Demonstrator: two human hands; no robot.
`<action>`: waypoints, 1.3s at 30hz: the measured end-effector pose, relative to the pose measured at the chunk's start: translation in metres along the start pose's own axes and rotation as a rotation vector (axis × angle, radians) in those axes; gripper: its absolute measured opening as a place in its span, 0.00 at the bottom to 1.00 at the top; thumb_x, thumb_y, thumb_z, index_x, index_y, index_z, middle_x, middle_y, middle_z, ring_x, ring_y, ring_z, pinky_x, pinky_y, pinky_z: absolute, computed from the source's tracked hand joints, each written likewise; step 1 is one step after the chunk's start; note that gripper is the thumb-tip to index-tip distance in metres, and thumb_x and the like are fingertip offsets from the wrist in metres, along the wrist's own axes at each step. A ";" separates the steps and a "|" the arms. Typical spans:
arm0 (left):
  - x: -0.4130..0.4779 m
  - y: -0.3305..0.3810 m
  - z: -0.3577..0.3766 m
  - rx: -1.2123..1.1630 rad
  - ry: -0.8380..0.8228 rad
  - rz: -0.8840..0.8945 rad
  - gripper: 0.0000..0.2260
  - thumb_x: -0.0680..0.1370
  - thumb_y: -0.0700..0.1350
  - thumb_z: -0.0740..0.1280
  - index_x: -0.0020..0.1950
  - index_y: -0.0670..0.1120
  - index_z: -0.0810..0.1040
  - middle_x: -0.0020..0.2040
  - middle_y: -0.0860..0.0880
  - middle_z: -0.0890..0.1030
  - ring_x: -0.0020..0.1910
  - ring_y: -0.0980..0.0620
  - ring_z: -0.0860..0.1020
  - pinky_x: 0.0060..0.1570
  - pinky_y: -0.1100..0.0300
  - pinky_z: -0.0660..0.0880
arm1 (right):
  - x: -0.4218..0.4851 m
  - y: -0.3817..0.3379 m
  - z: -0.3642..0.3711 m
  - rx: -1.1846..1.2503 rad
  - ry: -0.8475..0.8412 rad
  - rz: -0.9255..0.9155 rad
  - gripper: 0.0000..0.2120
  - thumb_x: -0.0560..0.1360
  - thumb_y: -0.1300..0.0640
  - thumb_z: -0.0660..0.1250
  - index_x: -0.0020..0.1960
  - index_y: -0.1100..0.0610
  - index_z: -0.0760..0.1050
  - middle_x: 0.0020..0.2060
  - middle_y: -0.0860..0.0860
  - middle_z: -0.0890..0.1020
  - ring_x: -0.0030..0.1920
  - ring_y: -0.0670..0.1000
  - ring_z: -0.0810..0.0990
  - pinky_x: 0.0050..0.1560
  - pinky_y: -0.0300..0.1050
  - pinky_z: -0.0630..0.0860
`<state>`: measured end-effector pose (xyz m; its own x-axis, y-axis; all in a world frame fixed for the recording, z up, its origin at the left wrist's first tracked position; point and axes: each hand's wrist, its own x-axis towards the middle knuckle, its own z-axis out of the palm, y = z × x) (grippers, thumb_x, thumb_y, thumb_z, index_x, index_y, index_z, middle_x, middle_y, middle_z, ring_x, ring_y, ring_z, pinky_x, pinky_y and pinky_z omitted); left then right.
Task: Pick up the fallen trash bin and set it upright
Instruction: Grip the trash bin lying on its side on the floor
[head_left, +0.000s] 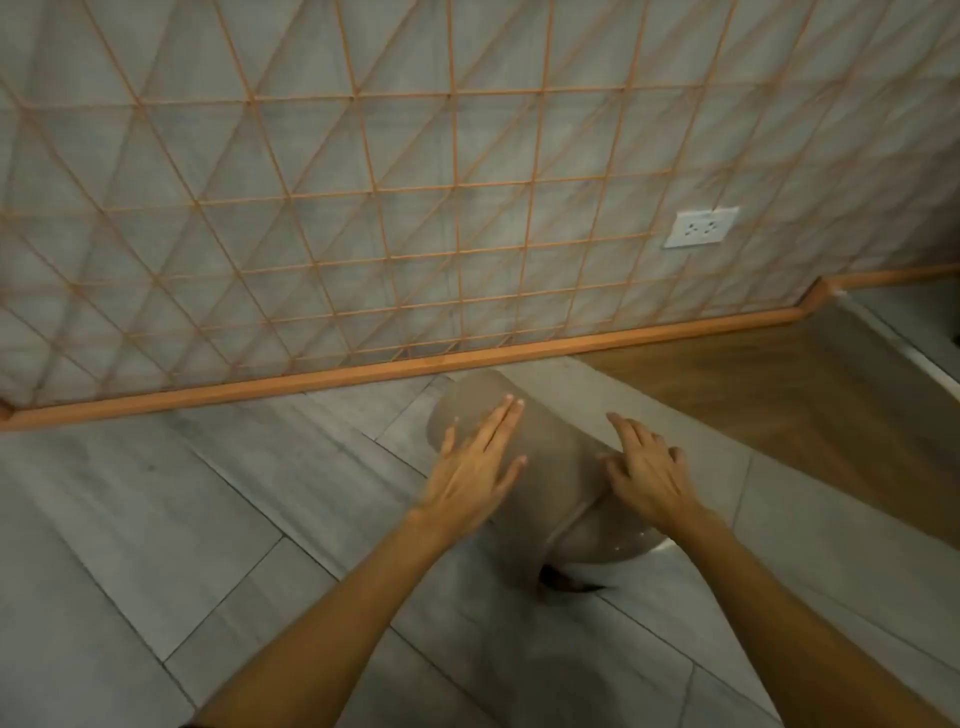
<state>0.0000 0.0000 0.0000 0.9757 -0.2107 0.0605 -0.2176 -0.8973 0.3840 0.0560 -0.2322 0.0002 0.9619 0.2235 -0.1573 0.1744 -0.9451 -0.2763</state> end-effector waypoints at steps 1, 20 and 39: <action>-0.002 0.003 0.006 -0.064 -0.044 -0.037 0.29 0.83 0.56 0.50 0.80 0.51 0.43 0.81 0.54 0.47 0.79 0.54 0.53 0.75 0.40 0.52 | 0.000 0.004 0.002 0.055 -0.029 0.065 0.27 0.80 0.46 0.56 0.76 0.51 0.55 0.73 0.54 0.65 0.70 0.59 0.66 0.66 0.62 0.60; -0.056 0.027 0.107 -0.698 -0.048 -0.311 0.18 0.78 0.55 0.67 0.43 0.41 0.70 0.39 0.48 0.72 0.37 0.55 0.71 0.39 0.61 0.69 | 0.017 0.049 0.011 0.759 -0.098 0.375 0.16 0.77 0.64 0.58 0.58 0.52 0.79 0.58 0.53 0.78 0.61 0.53 0.73 0.66 0.49 0.69; 0.002 0.018 -0.032 -0.770 0.167 -0.355 0.16 0.81 0.59 0.57 0.50 0.46 0.71 0.48 0.41 0.80 0.47 0.41 0.81 0.39 0.40 0.82 | 0.031 0.020 -0.069 1.082 -0.083 0.242 0.07 0.77 0.64 0.62 0.47 0.56 0.79 0.41 0.50 0.80 0.40 0.48 0.76 0.33 0.36 0.75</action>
<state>-0.0009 -0.0042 0.0364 0.9868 0.1462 -0.0698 0.1204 -0.3737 0.9197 0.1036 -0.2602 0.0554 0.9217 0.1147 -0.3706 -0.3304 -0.2687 -0.9048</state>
